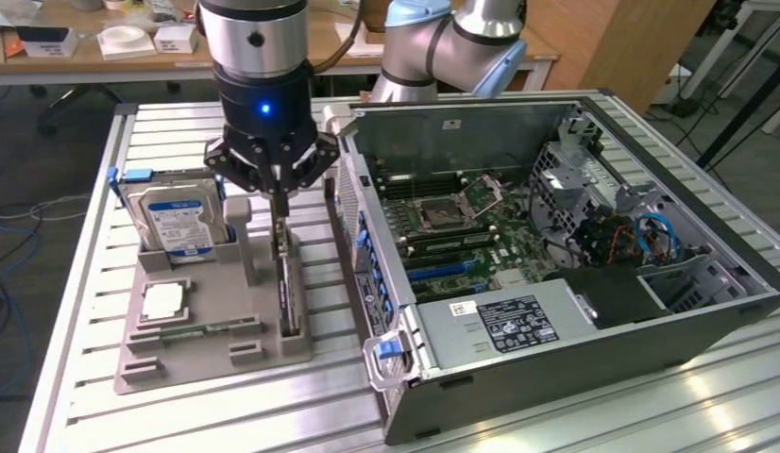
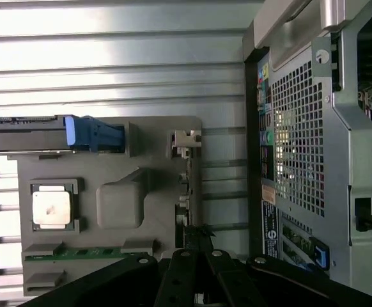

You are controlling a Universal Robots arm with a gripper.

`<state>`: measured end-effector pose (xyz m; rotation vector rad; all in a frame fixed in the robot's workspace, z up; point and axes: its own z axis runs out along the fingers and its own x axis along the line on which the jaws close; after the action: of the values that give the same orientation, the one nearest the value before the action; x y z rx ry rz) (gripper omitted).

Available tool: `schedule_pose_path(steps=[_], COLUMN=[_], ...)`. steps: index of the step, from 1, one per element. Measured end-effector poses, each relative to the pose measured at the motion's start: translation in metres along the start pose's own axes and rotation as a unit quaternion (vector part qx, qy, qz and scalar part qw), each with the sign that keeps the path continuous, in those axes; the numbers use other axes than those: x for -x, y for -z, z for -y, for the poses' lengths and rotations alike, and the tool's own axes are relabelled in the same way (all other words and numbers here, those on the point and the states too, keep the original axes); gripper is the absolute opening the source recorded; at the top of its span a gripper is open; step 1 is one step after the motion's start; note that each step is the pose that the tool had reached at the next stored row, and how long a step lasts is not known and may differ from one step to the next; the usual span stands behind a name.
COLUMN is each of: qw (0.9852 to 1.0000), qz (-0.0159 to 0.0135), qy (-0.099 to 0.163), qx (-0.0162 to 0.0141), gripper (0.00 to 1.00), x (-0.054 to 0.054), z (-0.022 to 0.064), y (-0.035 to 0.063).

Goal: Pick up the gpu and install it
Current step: 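Pick up the gpu and move the gpu toward the slot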

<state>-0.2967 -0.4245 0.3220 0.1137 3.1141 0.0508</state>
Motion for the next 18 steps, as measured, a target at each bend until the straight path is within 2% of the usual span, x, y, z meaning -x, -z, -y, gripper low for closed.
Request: schedule_pose_path(steps=[8,11,18], qw=[1.0,1.0,1.0], qz=[0.0001,0.0003,0.0002], qy=[0.0,0.0,0.0], qx=[-0.0015,-0.0024,-0.0026], gripper=[0.11,0.11,0.11], x=[-0.001,-0.002,-0.003], z=[0.0164,0.0178,0.0179], y=[-0.0029,-0.0045,-0.0047])
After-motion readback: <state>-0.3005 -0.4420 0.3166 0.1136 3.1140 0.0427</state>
